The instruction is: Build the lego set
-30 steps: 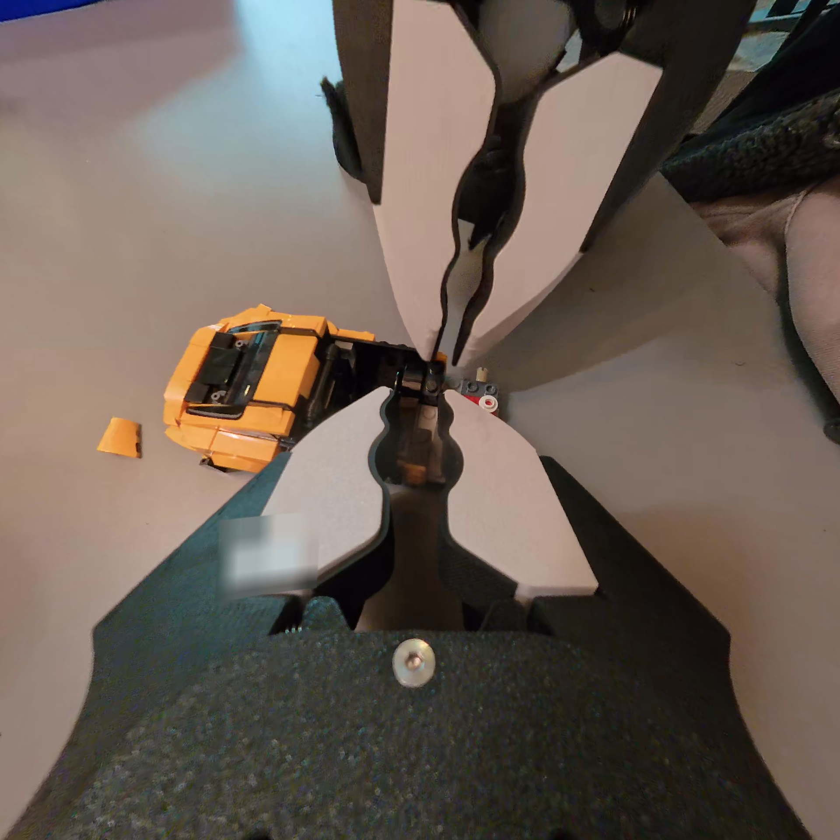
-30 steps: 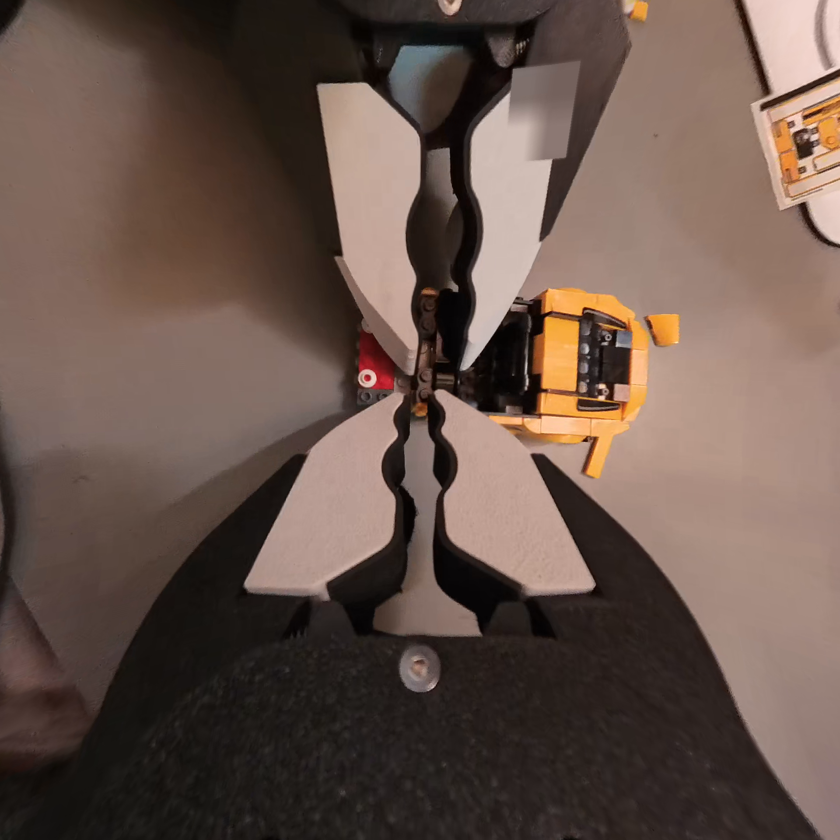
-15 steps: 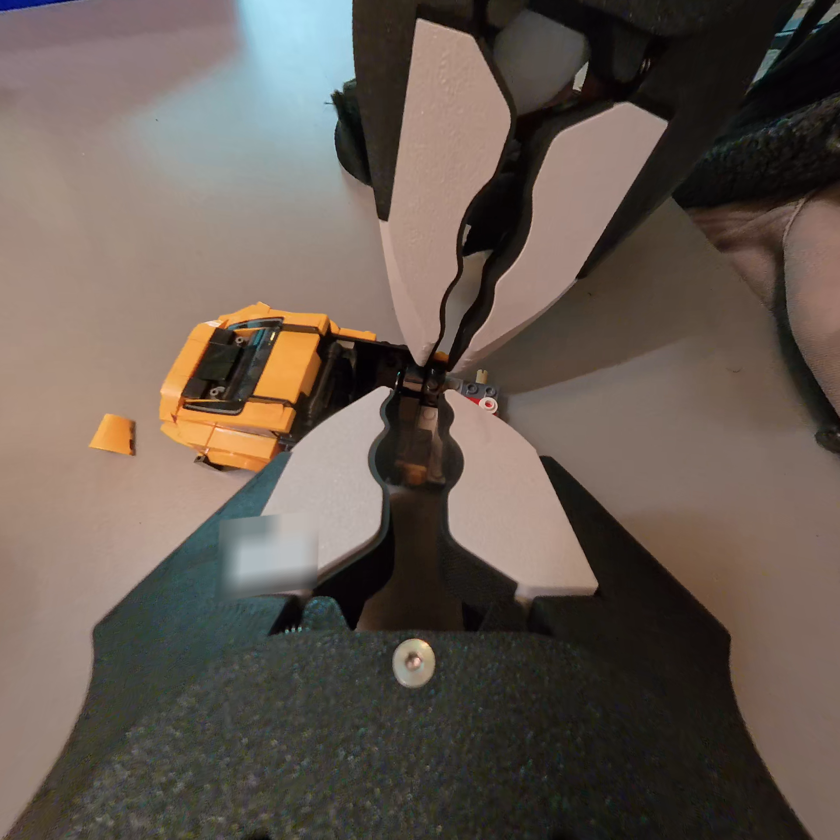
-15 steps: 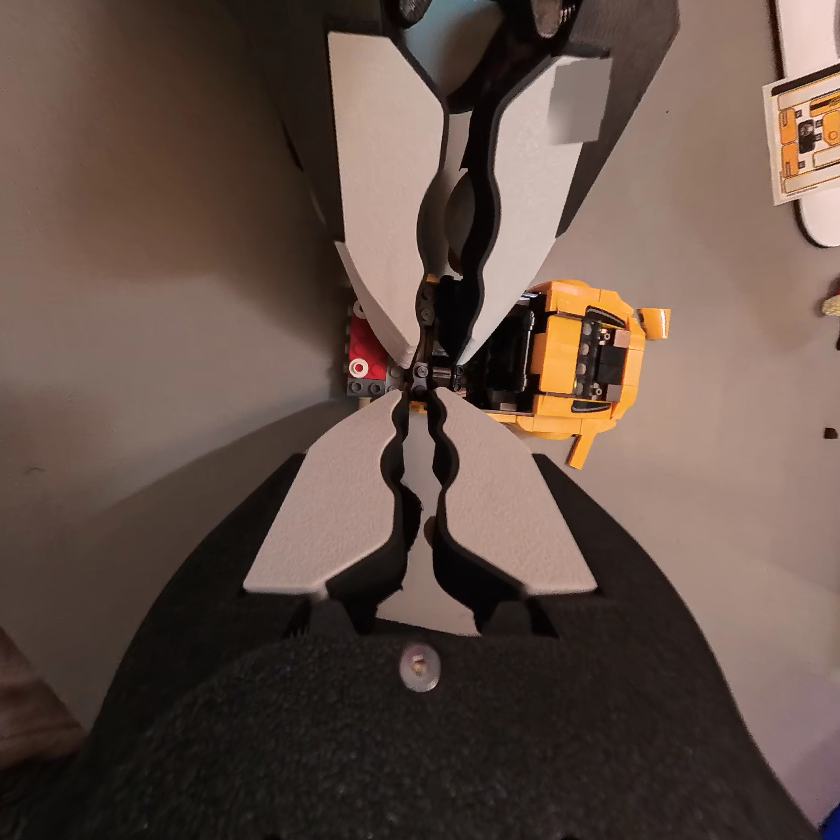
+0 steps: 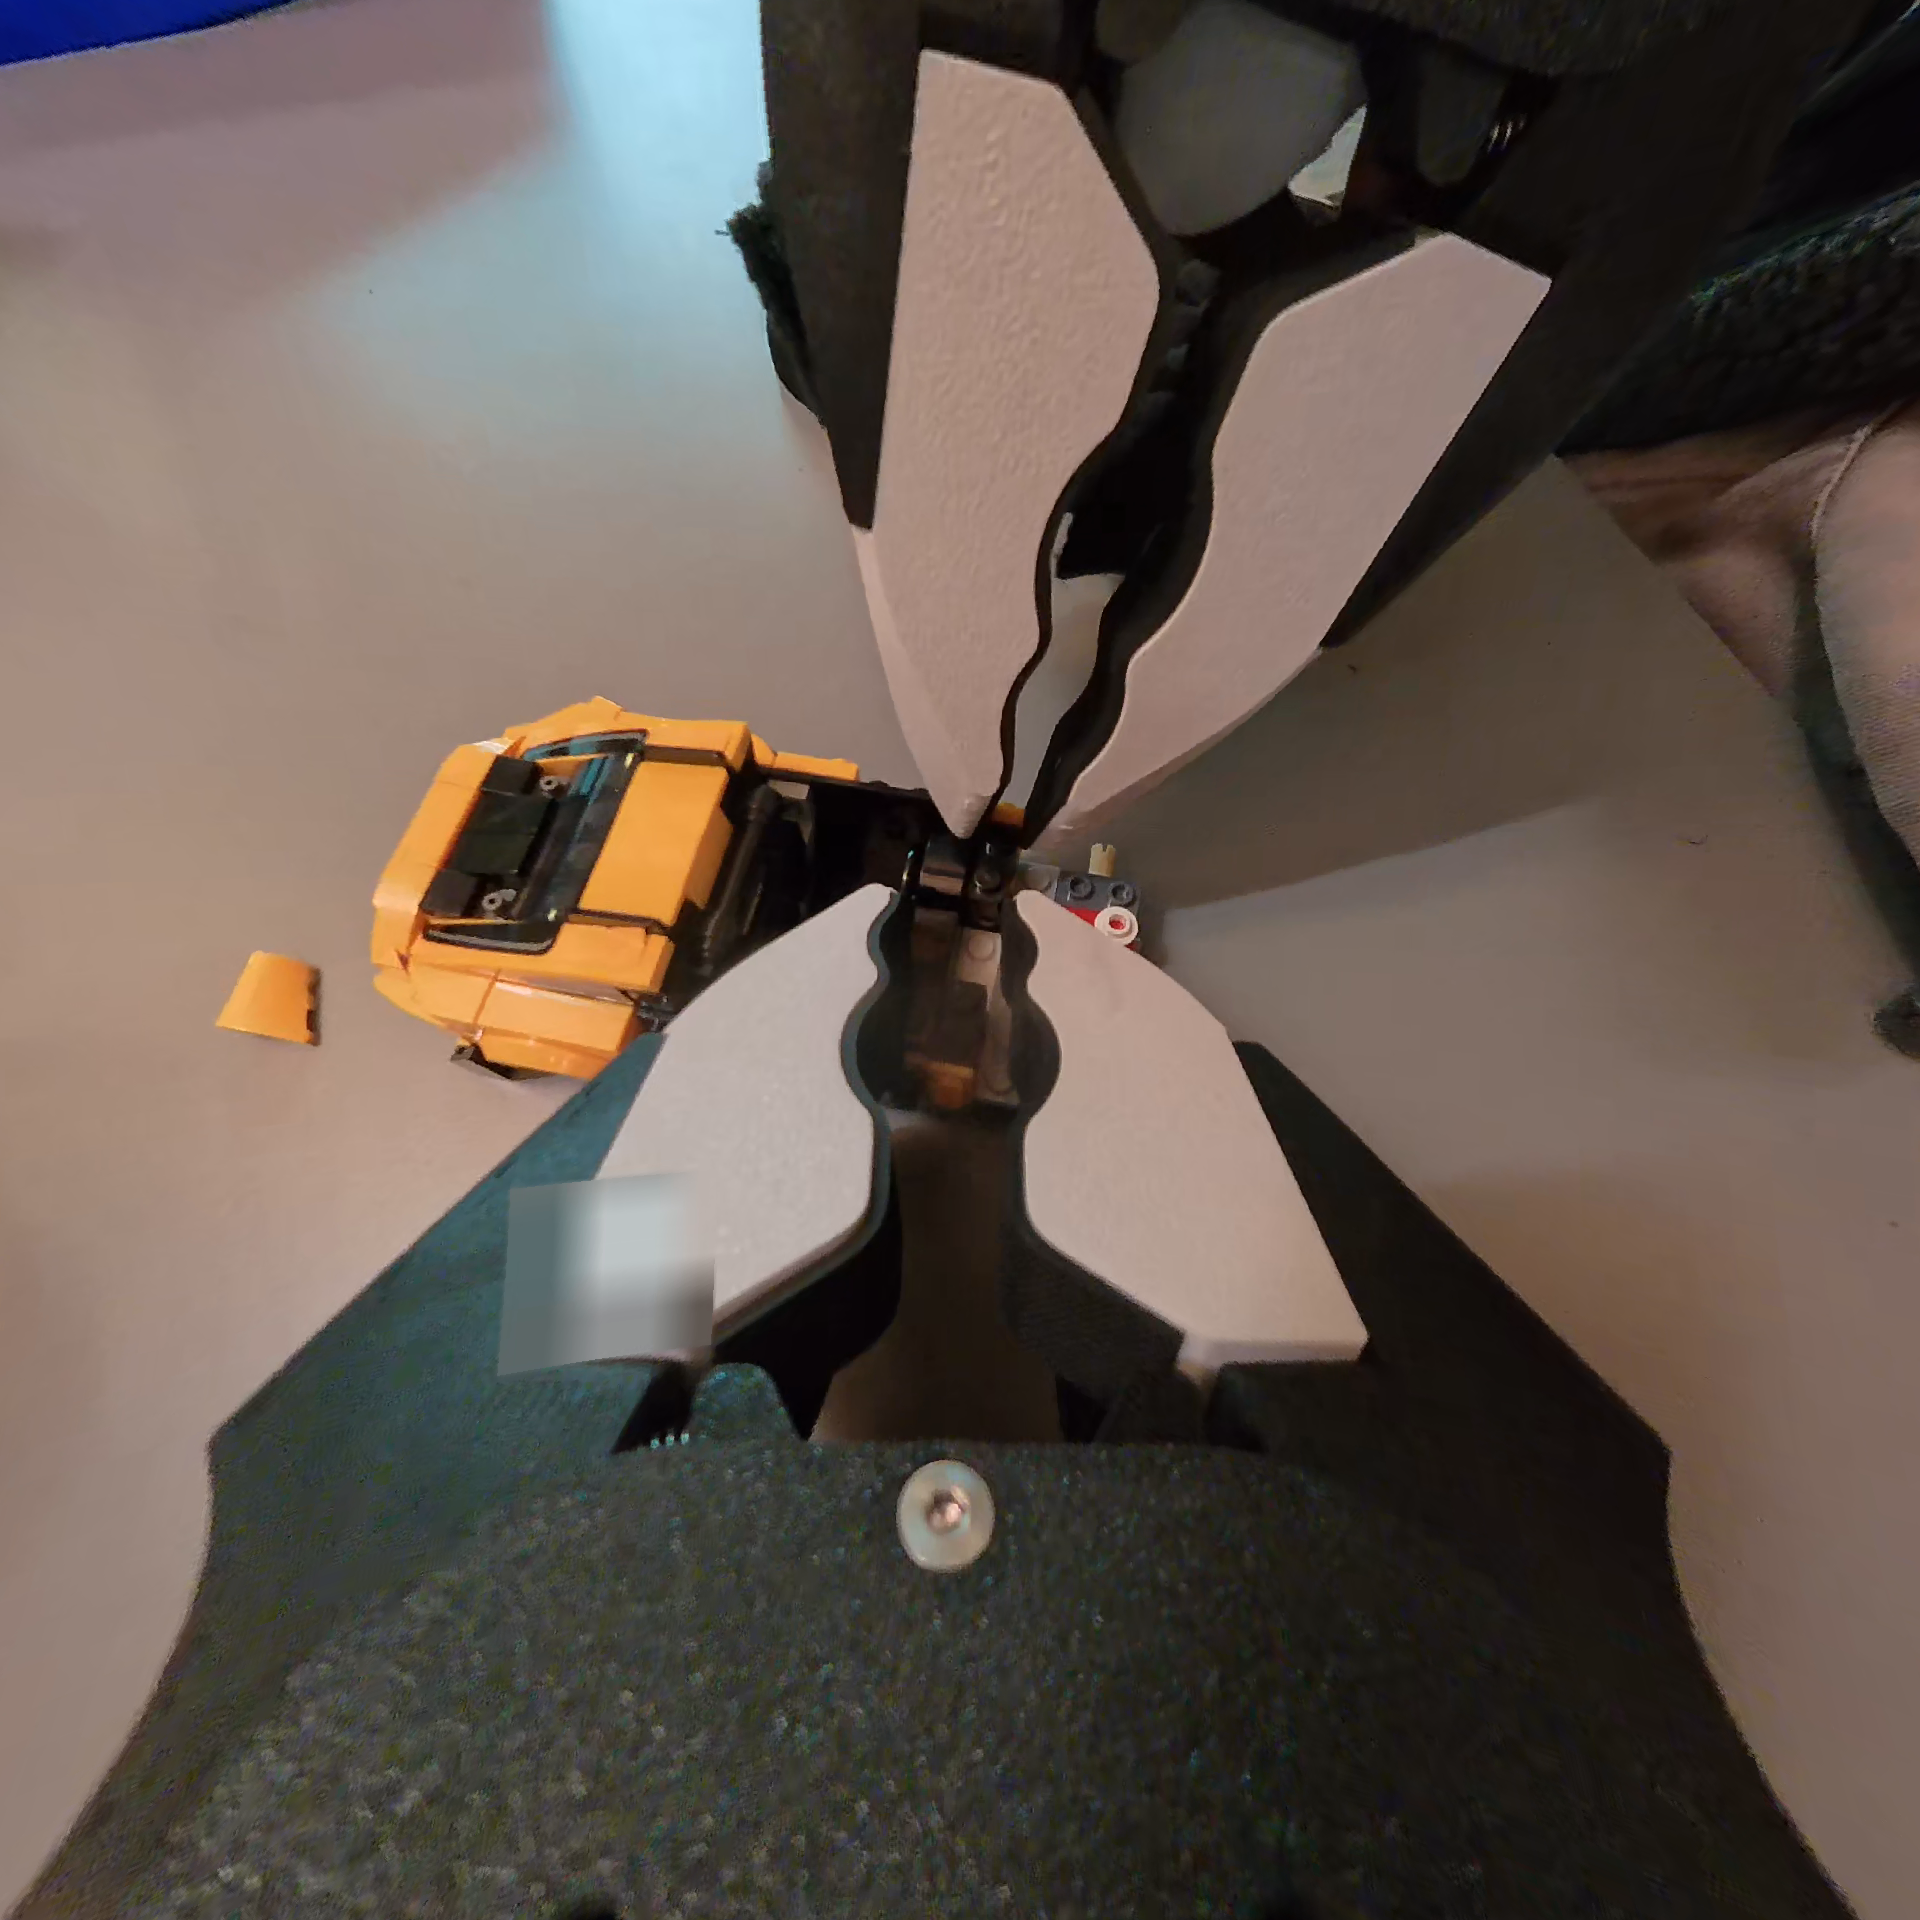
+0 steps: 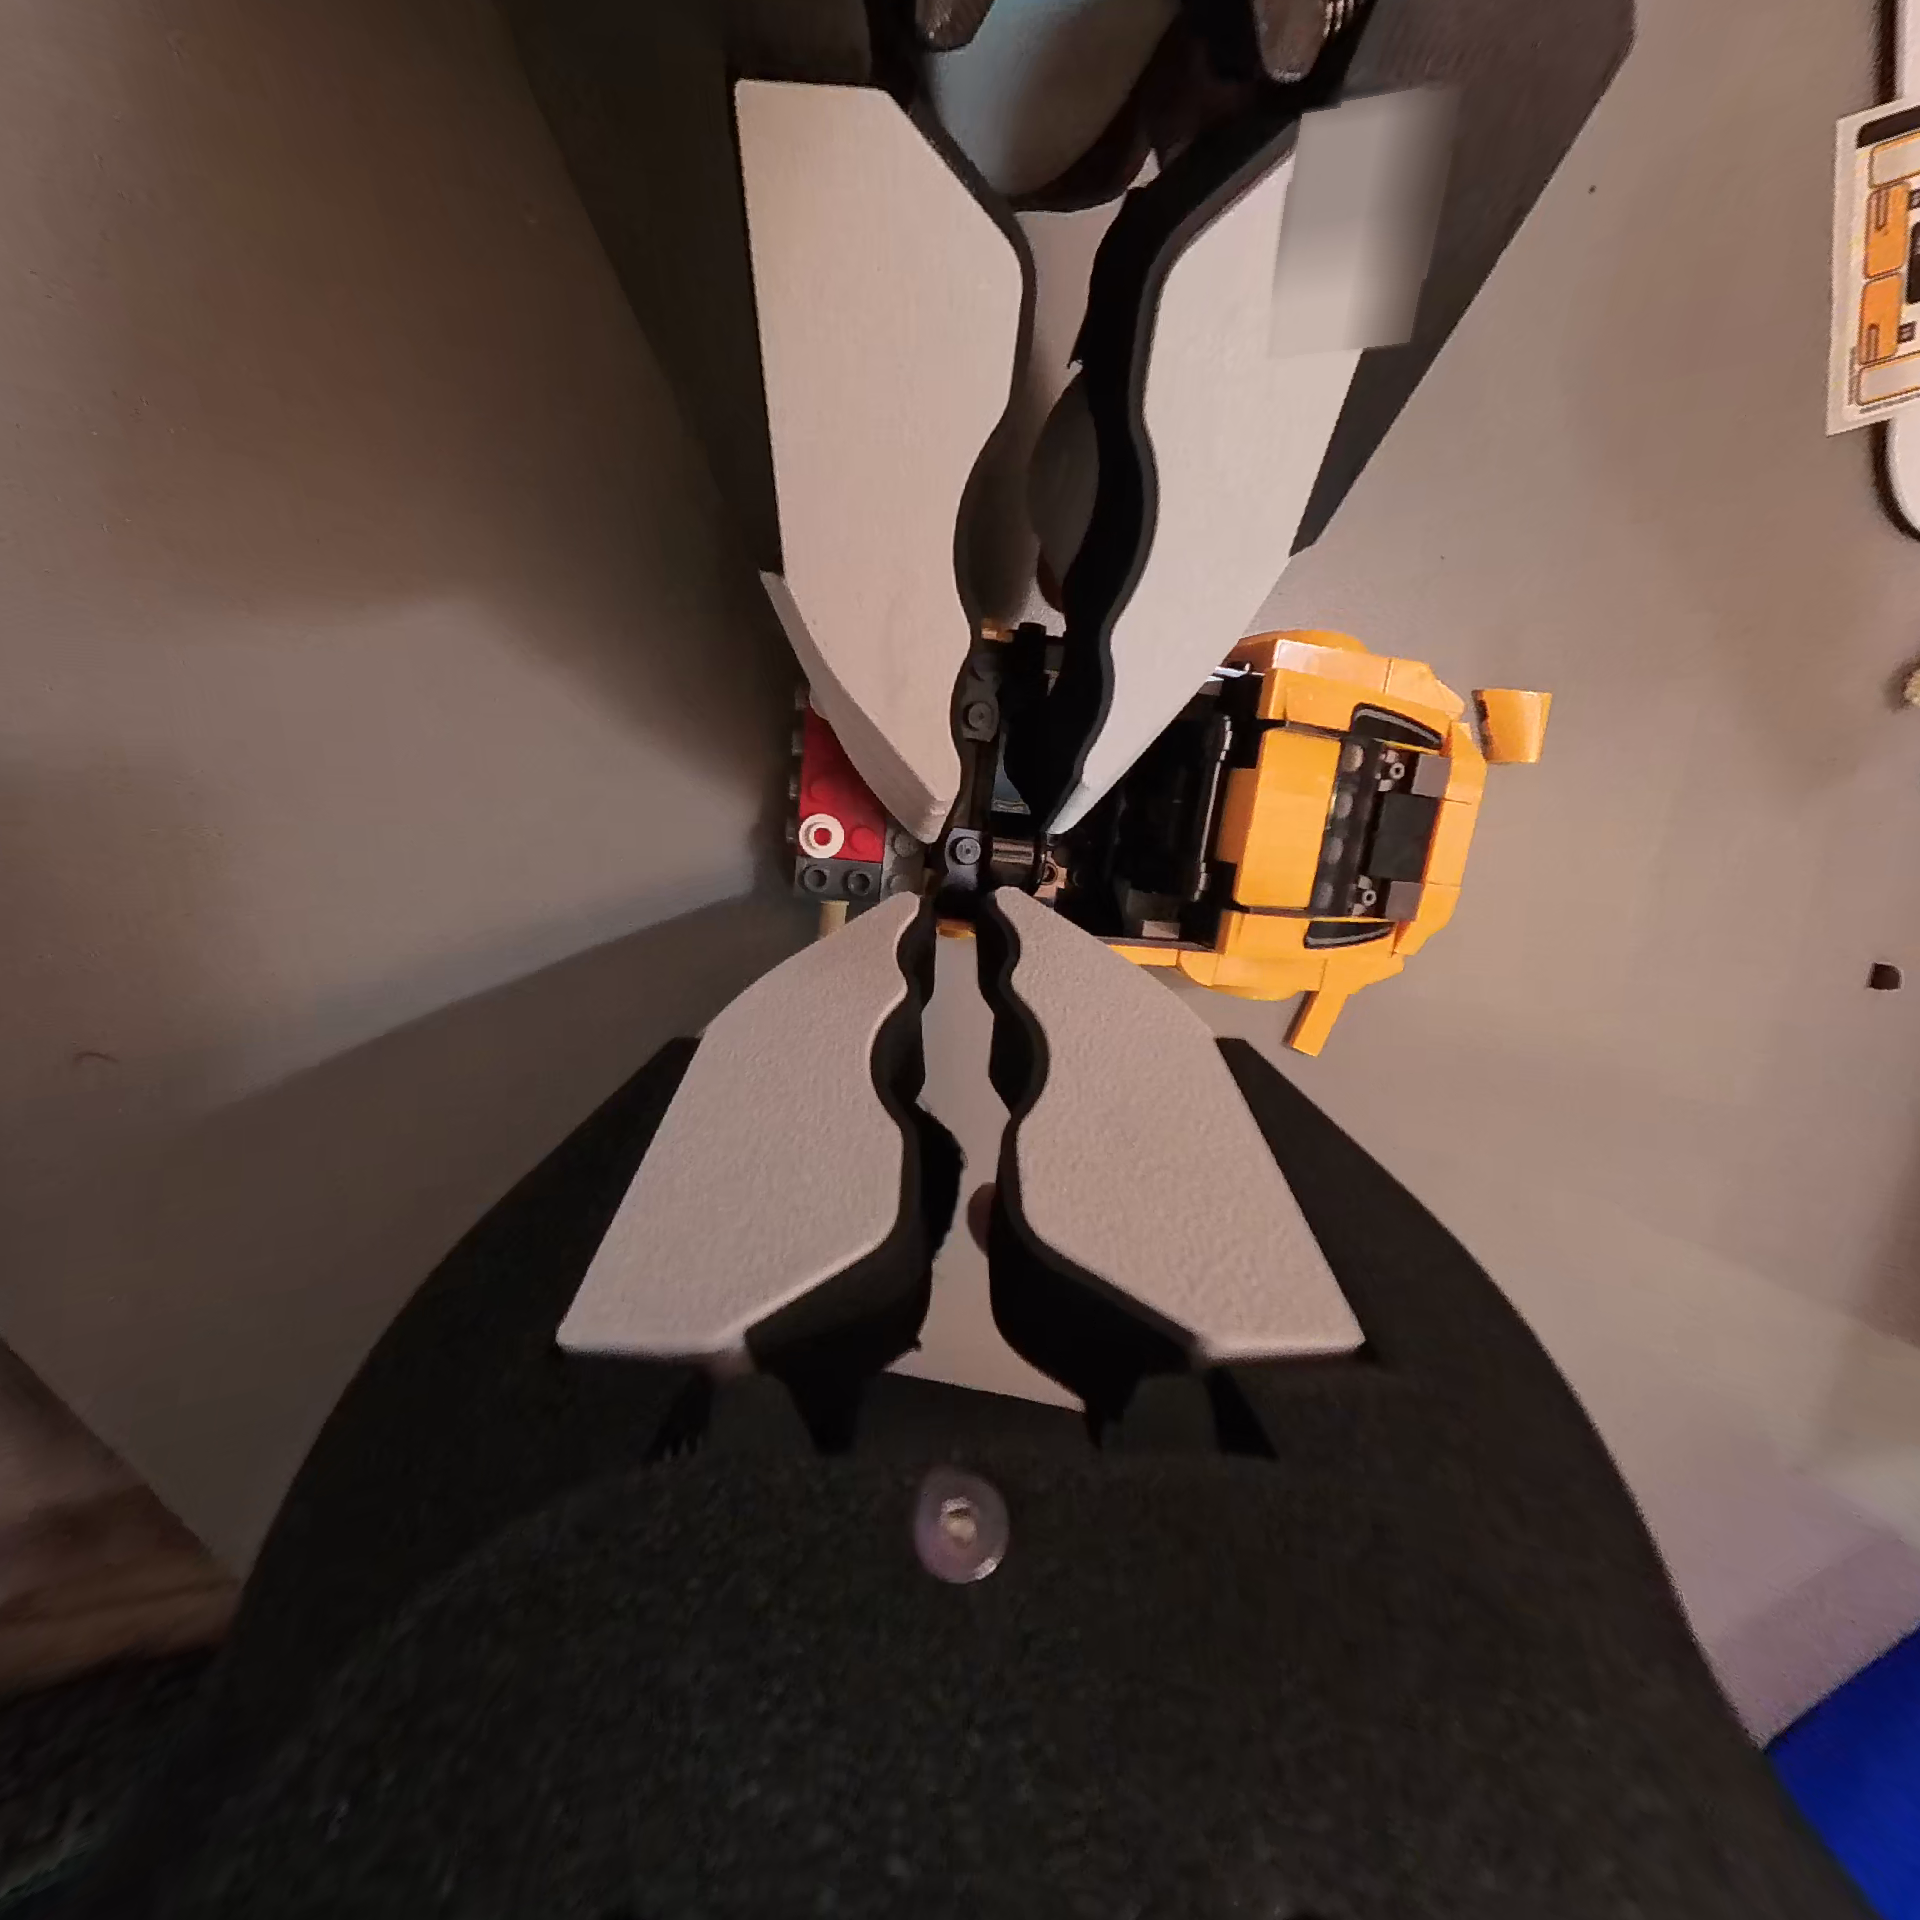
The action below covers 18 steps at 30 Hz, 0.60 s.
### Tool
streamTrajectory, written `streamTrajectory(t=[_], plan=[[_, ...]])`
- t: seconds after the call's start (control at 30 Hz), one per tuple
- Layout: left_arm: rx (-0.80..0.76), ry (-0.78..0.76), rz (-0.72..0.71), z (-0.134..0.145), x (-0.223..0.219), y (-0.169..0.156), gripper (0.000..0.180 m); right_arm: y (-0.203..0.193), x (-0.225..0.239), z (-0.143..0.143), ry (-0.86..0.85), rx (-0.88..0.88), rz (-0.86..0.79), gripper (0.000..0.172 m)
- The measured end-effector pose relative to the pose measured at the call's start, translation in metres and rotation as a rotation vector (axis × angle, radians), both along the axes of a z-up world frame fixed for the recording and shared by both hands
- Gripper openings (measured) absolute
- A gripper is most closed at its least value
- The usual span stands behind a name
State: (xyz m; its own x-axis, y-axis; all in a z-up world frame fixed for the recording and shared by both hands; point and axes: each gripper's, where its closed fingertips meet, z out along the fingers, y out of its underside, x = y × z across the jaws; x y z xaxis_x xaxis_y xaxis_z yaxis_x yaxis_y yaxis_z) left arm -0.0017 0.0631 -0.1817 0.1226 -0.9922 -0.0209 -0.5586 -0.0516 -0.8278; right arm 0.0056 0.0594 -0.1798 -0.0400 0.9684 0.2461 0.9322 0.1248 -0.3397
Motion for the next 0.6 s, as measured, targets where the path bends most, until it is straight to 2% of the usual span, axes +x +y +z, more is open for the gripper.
streamTrajectory(t=[0.13,0.2,0.37,0.6], plan=[[-0.075,-0.021,-0.017,0.005,-0.002,-0.004,0.027,0.001,-0.003,0.001,0.049,-0.028,-0.023,0.008],[-0.083,-0.052,-0.004,0.013,-0.006,-0.001,0.026,0.002,-0.004,0.001,0.054,-0.023,-0.022,0.008],[-0.045,-0.062,0.039,0.023,-0.020,0.009,0.024,0.001,-0.004,0.003,0.059,-0.031,-0.022,0.012],[-0.006,-0.016,0.073,0.016,-0.025,0.016,0.022,0.004,-0.006,0.010,0.091,-0.020,-0.022,0.016]])
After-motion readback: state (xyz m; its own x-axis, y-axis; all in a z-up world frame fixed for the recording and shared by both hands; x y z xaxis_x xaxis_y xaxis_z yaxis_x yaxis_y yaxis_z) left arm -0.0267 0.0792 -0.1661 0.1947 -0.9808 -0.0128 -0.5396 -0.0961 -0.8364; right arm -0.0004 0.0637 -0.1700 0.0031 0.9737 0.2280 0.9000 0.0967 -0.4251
